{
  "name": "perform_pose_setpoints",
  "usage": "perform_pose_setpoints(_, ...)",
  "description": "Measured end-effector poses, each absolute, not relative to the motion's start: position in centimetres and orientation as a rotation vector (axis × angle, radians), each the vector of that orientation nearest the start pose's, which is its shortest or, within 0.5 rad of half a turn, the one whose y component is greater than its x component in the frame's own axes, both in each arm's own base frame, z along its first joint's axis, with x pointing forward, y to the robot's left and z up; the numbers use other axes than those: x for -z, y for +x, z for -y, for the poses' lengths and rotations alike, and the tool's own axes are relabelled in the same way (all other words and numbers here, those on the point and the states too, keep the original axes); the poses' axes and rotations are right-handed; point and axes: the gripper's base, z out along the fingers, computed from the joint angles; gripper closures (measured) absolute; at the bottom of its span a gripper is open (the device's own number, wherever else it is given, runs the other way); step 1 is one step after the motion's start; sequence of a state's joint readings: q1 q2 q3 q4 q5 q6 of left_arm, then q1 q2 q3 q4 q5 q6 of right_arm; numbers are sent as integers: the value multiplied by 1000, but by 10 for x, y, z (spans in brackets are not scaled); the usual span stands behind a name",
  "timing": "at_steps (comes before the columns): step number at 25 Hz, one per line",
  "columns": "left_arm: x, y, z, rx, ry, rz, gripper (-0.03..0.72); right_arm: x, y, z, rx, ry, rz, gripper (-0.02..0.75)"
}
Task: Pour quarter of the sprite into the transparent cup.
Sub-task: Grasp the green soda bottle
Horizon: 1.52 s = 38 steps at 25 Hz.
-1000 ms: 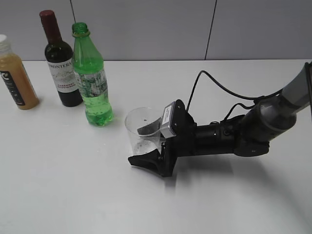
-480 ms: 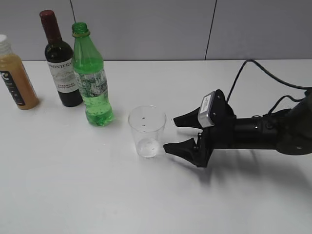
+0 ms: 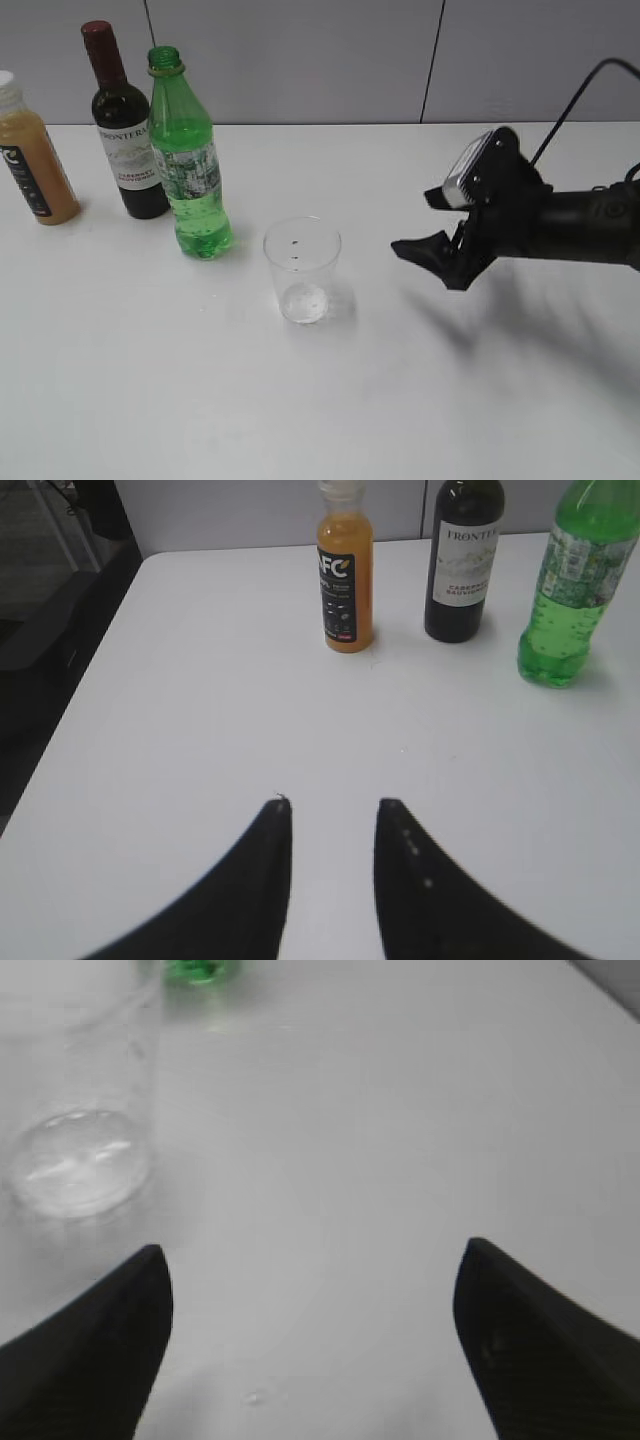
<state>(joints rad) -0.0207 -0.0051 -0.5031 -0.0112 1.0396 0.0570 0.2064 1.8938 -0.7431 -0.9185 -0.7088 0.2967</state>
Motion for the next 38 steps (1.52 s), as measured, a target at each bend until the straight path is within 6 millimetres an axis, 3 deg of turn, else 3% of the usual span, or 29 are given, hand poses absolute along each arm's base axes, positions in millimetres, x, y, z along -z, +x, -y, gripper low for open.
perform_pose_setpoints(5, -280, -5, 1, -10, 79, -2013, 460, -155, 331, -92, -252, -618, -1997, 78)
perform_pose_setpoints(13, -280, -5, 1, -10, 79, -2013, 460, -185, 357, -64, 30, -295, -2398, 107)
perform_pose_setpoints(19, -280, -5, 1, -10, 79, -2013, 460, -218, 374, -35, -33, -51, -2539, 112)
perform_pose_setpoints(26, -280, -5, 1, -10, 79, -2013, 460, -252, 375, -8, -26, -27, -2715, 118)
perform_pose_setpoints(34, -280, -5, 1, -10, 79, -2013, 460, -290, 365, -6, 15, -157, -2876, 130)
perform_pose_setpoints(38, -280, -5, 1, -10, 79, -2013, 460, -304, 355, -5, 17, -159, -2860, 139)
